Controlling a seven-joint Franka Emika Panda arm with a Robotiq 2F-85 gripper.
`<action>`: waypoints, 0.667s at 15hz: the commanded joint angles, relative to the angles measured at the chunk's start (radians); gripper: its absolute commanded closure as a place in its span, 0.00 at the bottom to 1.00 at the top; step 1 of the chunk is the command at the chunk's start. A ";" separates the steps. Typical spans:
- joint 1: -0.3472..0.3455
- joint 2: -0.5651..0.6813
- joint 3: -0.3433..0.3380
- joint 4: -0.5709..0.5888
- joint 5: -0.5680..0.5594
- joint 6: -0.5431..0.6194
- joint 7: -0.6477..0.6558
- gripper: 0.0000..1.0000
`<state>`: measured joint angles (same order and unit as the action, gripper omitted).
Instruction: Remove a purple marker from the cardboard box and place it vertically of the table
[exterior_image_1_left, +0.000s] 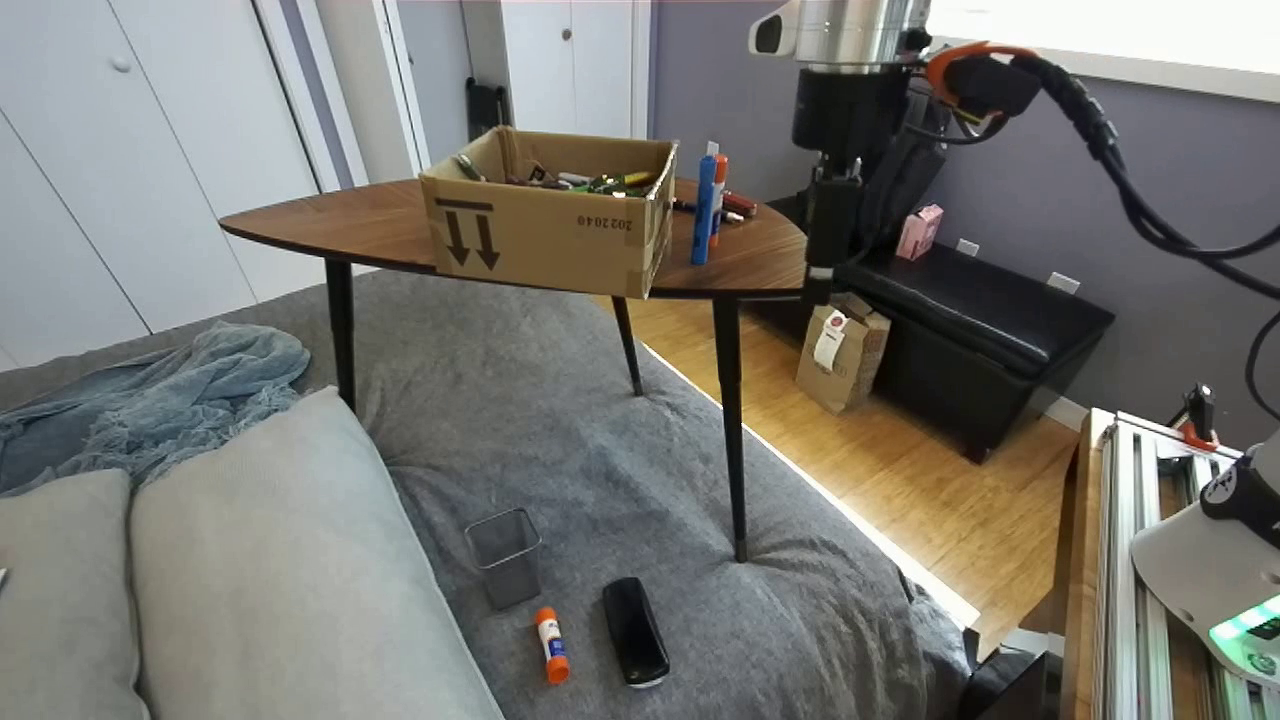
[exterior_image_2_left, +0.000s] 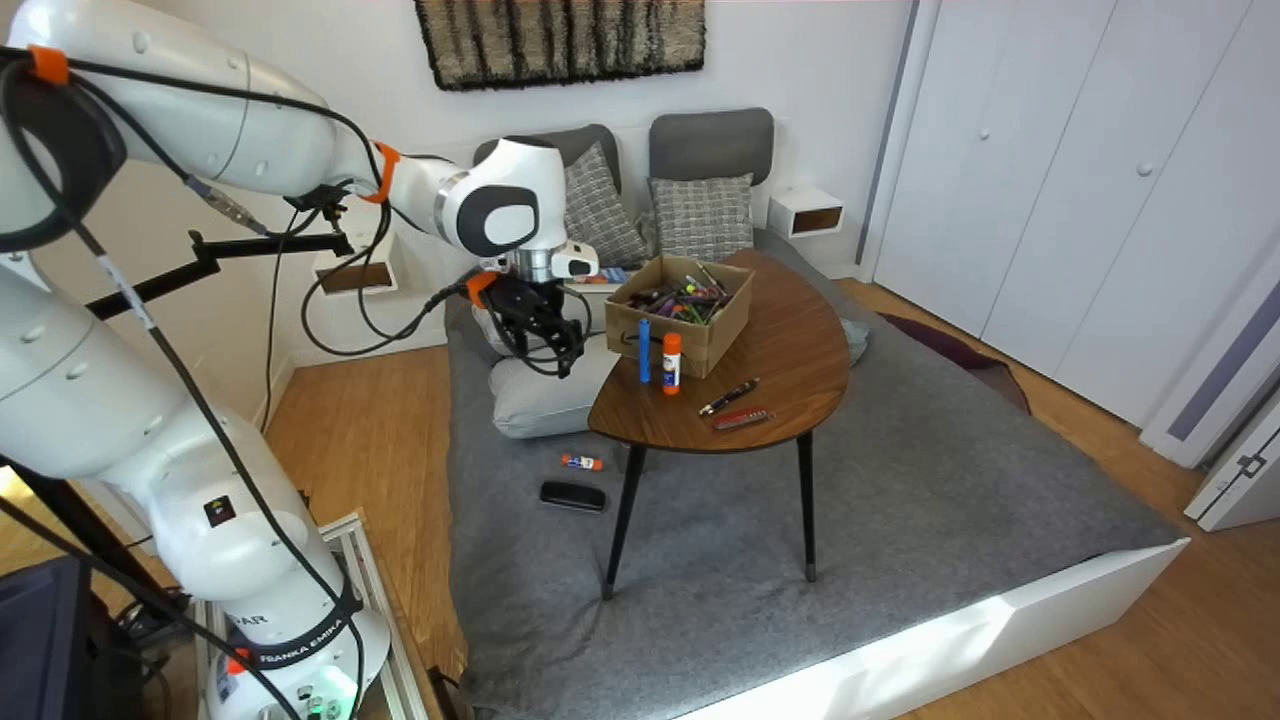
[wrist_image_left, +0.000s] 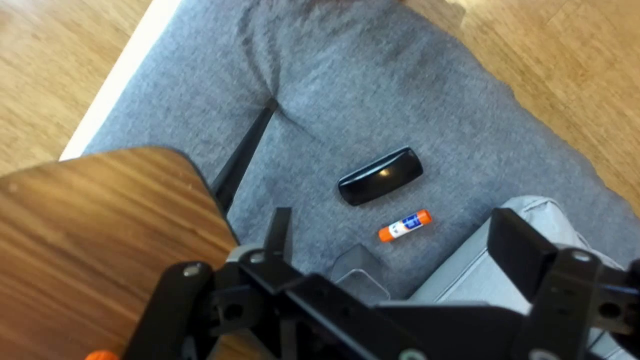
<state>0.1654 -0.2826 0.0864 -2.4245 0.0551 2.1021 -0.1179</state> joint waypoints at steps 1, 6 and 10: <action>-0.011 0.147 0.014 0.182 -0.055 0.008 -0.039 0.00; -0.012 0.323 0.030 0.483 -0.121 -0.231 0.027 0.00; -0.006 0.422 0.030 0.721 -0.169 -0.460 0.032 0.00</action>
<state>0.1654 0.0440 0.1023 -1.9007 -0.0642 1.7864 -0.1013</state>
